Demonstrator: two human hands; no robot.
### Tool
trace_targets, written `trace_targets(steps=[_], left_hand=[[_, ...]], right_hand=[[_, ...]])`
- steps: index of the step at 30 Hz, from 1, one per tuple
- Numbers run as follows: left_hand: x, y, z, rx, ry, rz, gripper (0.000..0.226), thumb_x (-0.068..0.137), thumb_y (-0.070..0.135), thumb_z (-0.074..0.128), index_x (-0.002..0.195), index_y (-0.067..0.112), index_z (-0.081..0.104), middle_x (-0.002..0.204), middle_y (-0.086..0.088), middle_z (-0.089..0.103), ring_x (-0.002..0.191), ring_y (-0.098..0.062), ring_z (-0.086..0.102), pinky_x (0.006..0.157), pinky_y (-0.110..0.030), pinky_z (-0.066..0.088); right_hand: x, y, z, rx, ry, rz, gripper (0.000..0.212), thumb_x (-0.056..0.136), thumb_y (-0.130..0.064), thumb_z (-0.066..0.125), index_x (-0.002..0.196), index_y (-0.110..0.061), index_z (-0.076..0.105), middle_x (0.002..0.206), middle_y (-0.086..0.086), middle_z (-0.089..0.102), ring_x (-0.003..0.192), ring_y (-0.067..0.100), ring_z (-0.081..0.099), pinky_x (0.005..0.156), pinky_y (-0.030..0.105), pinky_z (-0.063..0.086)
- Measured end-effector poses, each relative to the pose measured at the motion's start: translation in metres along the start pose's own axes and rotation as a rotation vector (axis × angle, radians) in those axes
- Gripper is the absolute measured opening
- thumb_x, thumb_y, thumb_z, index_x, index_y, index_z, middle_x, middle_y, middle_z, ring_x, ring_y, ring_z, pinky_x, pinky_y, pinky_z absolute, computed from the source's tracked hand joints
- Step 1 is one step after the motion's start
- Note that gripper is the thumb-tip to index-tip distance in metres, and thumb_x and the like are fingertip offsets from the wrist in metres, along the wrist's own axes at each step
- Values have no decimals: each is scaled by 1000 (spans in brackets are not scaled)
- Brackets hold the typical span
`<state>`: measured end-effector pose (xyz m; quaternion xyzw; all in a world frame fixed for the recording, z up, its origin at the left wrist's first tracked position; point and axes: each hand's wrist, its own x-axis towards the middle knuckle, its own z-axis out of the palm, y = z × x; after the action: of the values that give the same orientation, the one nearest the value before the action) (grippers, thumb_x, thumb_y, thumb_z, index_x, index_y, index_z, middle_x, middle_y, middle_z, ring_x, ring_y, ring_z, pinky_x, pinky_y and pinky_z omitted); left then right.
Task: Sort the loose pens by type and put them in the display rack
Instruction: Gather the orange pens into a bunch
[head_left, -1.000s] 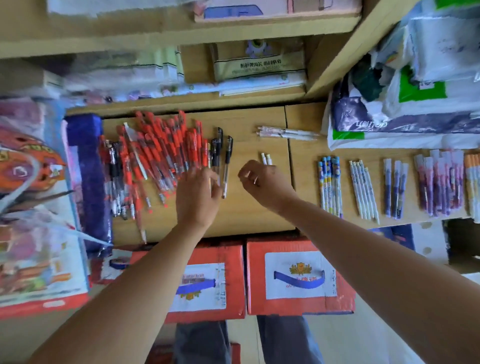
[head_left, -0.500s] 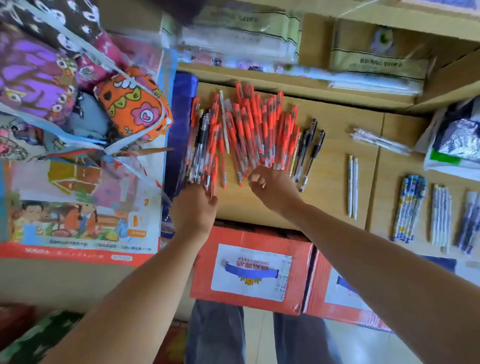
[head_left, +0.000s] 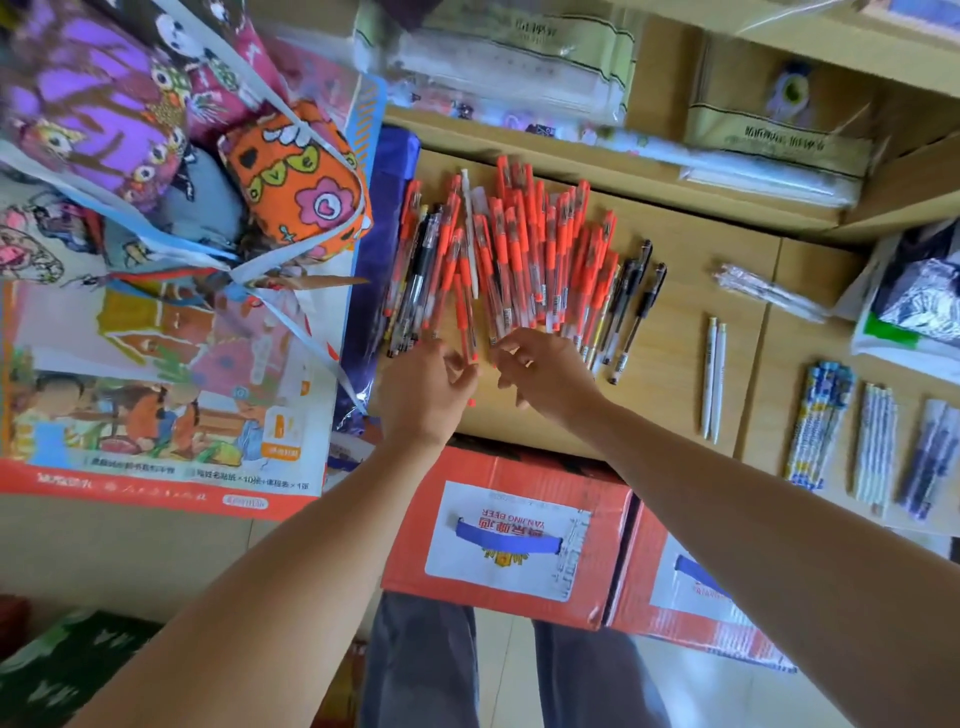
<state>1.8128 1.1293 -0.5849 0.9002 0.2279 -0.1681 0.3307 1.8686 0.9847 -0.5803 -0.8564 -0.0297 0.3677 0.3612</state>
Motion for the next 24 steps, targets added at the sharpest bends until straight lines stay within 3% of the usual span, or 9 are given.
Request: trace_targets(steps=[4, 7, 10, 14, 18, 21, 24], left_hand=[[5, -2, 2, -105, -80, 39, 19, 86, 36, 68, 91, 19, 70, 89, 4, 73, 82, -11, 67, 76, -31, 54], [9, -10, 1, -31, -50, 42, 23, 89, 30, 64, 105, 14, 66, 103, -1, 70, 92, -18, 66, 82, -36, 53], [11, -15, -6, 101, 125, 132, 18, 84, 18, 66, 101, 12, 63, 104, -9, 58, 95, -27, 57, 74, -40, 52], [23, -12, -13, 277, 298, 216, 43, 72, 12, 69, 114, 17, 59, 112, -12, 52, 98, -32, 51, 76, -41, 48], [38, -7, -17, 287, 221, 167, 62, 75, 13, 69, 133, 23, 50, 125, -12, 46, 109, -33, 48, 86, -43, 47], [42, -5, -18, 290, 166, 150, 56, 79, 14, 68, 132, 23, 51, 120, -11, 45, 107, -30, 49, 86, -40, 48], [42, -5, -19, 227, 111, 114, 56, 82, 13, 66, 133, 26, 48, 121, -11, 43, 107, -27, 50, 79, -39, 51]], right_hand=[[11, -10, 6, -5, 28, 53, 19, 96, -28, 53, 107, -17, 63, 78, 1, 71, 49, 15, 57, 61, 35, 54], [18, -14, 8, -72, 90, -3, 16, 94, -23, 51, 103, -17, 64, 76, 4, 70, 56, 21, 62, 60, 39, 56], [27, -20, 3, -135, 207, -80, 15, 92, -16, 53, 98, -16, 66, 75, 3, 68, 64, 21, 63, 58, 35, 55], [53, -40, -11, -221, 335, -204, 20, 91, -13, 53, 108, -16, 64, 88, 0, 66, 71, 19, 62, 54, 29, 48], [82, -60, -19, -472, 300, -221, 44, 92, -22, 57, 135, -26, 48, 124, 7, 49, 99, 23, 57, 66, 37, 55], [87, -59, -19, -633, 238, -197, 41, 91, -23, 59, 132, -29, 52, 127, 8, 42, 112, 26, 51, 72, 39, 54], [86, -51, -20, -689, 269, -211, 37, 90, -19, 61, 126, -25, 55, 122, 9, 43, 107, 25, 51, 70, 40, 56]])
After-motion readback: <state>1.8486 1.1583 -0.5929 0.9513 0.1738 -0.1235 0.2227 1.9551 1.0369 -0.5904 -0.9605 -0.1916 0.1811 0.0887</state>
